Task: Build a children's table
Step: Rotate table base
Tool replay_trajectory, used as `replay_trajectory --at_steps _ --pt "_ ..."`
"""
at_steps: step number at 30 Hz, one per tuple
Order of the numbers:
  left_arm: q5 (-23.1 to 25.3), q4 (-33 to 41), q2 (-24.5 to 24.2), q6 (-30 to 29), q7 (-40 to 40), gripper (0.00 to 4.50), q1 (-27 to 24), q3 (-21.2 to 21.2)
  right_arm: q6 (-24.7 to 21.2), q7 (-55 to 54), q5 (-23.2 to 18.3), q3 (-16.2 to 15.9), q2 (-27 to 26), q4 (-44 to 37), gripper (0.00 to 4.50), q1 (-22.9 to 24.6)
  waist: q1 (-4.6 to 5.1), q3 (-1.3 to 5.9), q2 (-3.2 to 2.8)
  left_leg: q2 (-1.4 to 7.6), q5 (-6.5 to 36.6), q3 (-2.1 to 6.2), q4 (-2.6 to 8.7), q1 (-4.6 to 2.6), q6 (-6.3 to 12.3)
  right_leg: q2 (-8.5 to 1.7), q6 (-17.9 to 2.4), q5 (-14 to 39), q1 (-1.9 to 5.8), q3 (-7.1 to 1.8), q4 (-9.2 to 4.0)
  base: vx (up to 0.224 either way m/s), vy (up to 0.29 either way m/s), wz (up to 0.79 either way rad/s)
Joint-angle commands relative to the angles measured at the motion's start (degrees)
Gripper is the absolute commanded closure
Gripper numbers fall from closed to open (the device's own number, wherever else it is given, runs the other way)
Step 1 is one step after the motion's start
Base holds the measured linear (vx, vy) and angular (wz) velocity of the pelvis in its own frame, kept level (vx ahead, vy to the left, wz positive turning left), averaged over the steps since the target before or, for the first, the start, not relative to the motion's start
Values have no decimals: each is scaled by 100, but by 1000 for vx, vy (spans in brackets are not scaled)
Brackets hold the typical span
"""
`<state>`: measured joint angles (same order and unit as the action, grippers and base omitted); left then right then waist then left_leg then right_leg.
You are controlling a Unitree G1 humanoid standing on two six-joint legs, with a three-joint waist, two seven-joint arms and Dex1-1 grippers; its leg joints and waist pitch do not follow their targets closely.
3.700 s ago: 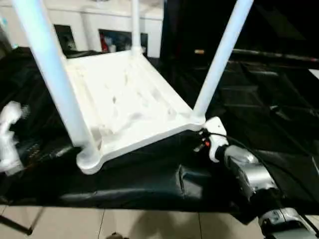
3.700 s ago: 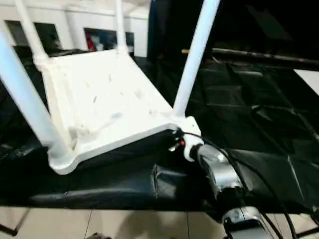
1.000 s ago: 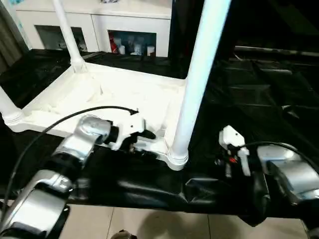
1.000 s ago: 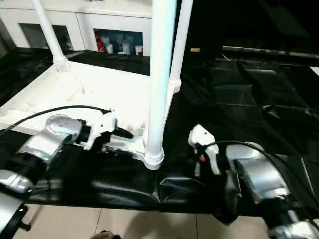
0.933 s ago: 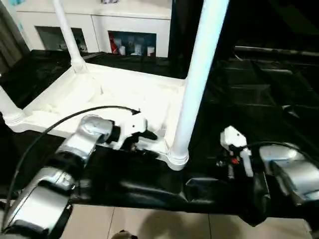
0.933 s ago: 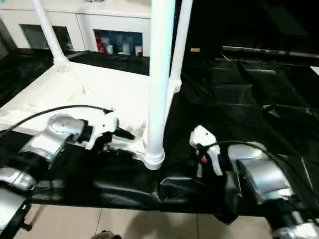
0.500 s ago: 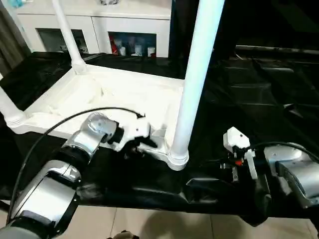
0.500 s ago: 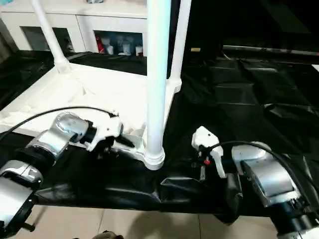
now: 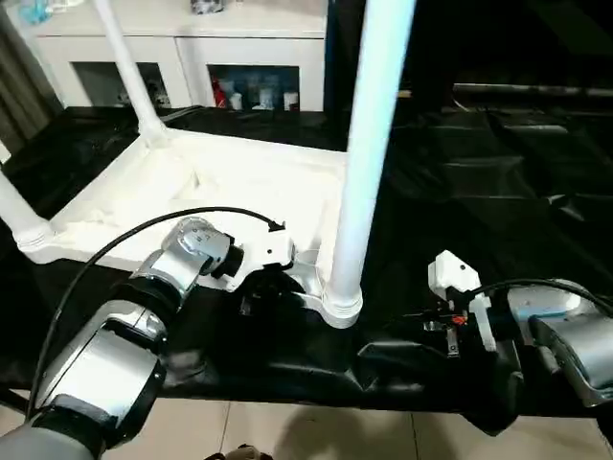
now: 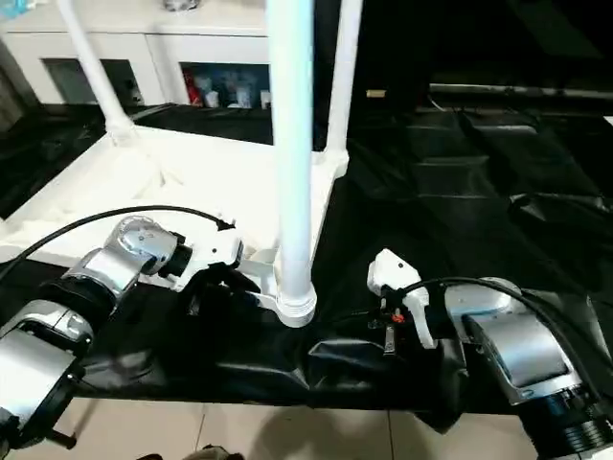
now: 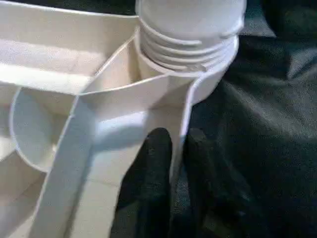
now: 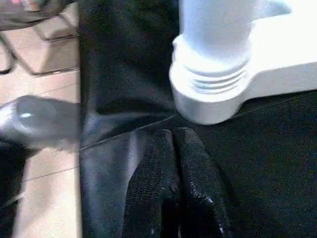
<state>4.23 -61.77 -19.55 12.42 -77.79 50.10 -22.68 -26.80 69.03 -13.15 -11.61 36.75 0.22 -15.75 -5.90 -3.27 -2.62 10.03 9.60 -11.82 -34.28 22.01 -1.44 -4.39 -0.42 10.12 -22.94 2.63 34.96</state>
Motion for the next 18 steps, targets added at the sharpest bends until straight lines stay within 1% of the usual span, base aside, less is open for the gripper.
replay_trajectory --at_steps 1,2,3,4,5,6,7,8,9,10,11,12,13,14,15,16,17,18 --pt "152 -15 20 -331 241 413 -95 5 320 -325 175 57 -131 89 450 -75 5 413 38 316 1504 200 371 -142 118 -417 -1299 1589 253 -207 -490 0 0 0" --pt "191 -11 12 -391 280 423 -115 -16 379 -377 205 62 -151 116 450 -77 18 405 46 316 1550 201 373 -154 104 -425 -1308 1652 243 -205 -494 0 0 0" --pt "149 74 22 -585 421 428 -219 48 479 -670 313 116 -267 249 450 -125 34 393 69 317 1576 204 381 -156 80 -428 -1291 1769 233 -208 -494 0 0 0" --pt "149 74 22 -585 421 430 -219 48 479 -670 313 116 -267 249 450 -125 45 383 57 307 1610 201 385 -153 78 -427 -1282 1881 228 -204 -514 0 0 0" --pt "87 129 38 -680 494 435 -277 117 509 -854 369 151 -336 328 450 -161 58 380 64 299 1664 205 382 -158 77 -428 -1221 2067 240 -203 -538 0 0 0" --pt "79 139 41 -690 512 440 -284 127 517 -875 375 156 -345 338 450 -166 83 378 55 301 1673 209 387 -150 73 -431 -1188 2120 239 -206 -542 0 0 0" --pt "-112 480 125 -1059 1005 440 -481 387 620 -1440 470 335 -593 594 450 -296 94 383 162 298 1637 205 392 -127 91 -428 -1163 2102 260 -201 -538 0 0 0" --pt "-182 660 163 -1272 1245 446 -569 496 620 -1681 480 431 -706 704 450 -357 161 383 143 292 1557 220 390 -107 85 -450 -1213 2141 239 -183 -507 0 0 0" --pt "-182 660 163 -1272 1245 448 -569 496 620 -1681 480 431 -706 704 450 -357 171 392 138 283 1572 210 372 -130 101 -437 -1192 2196 226 -178 -527 0 0 0" --pt "-188 677 166 -1289 1254 448 -577 504 617 -1691 479 435 -712 709 450 -360 182 386 145 276 1563 202 363 -132 131 -426 -1157 2228 221 -185 -548 0 0 0" --pt "-382 1589 202 -1886 1515 448 -1040 732 517 -1930 404 562 -872 838 450 -413 220 382 237 294 1389 215 380 -69 211 -441 -1163 2058 260 -194 -486 0 0 0" --pt "-382 1589 202 -1886 1515 448 -1040 732 517 -1930 404 562 -872 838 450 -413 220 382 237 294 1389 215 380 -69 211 -441 -1163 2058 260 -194 -486 0 0 0" --pt "-389 1948 174 -2003 1513 448 -1256 726 512 -1950 403 561 -890 858 450 -406 250 402 263 283 1303 192 361 -73 268 -429 -1146 2005 250 -190 -505 0 0 0" --pt "-372 2182 153 -2080 1505 448 -1394 714 538 -1969 410 554 -901 881 450 -400 273 408 204 306 1184 192 364 -73 320 -421 -1195 1734 240 -201 -483 0 0 0" --pt "-370 2524 123 -2073 1463 448 -1618 687 564 -1997 422 536 -925 917 450 -388 284 402 209 295 1197 184 365 -73 340 -398 -1200 1713 229 -197 -495 0 0 0" --pt "-371 2742 104 -2061 1432 448 -1760 670 585 -2016 432 522 -940 941 450 -381 306 401 370 301 1226 162 364 -76 369 -390 -1186 1733 227 -194 -504 0 0 0" --pt "-381 2888 91 -2020 1398 448 -1860 658 615 -2032 444 504 -950 961 450 -376 288 391 303 307 1132 189 377 -53 389 -419 -1167 1696 243 -200 -469 0 0 0" --pt "-386 2935 86 -2003 1385 448 -1892 654 625 -2037 448 497 -953 968 450 -374 292 390 279 312 1181 181 373 -76 385 -414 -1149 1762 216 -203 -480 0 0 0"
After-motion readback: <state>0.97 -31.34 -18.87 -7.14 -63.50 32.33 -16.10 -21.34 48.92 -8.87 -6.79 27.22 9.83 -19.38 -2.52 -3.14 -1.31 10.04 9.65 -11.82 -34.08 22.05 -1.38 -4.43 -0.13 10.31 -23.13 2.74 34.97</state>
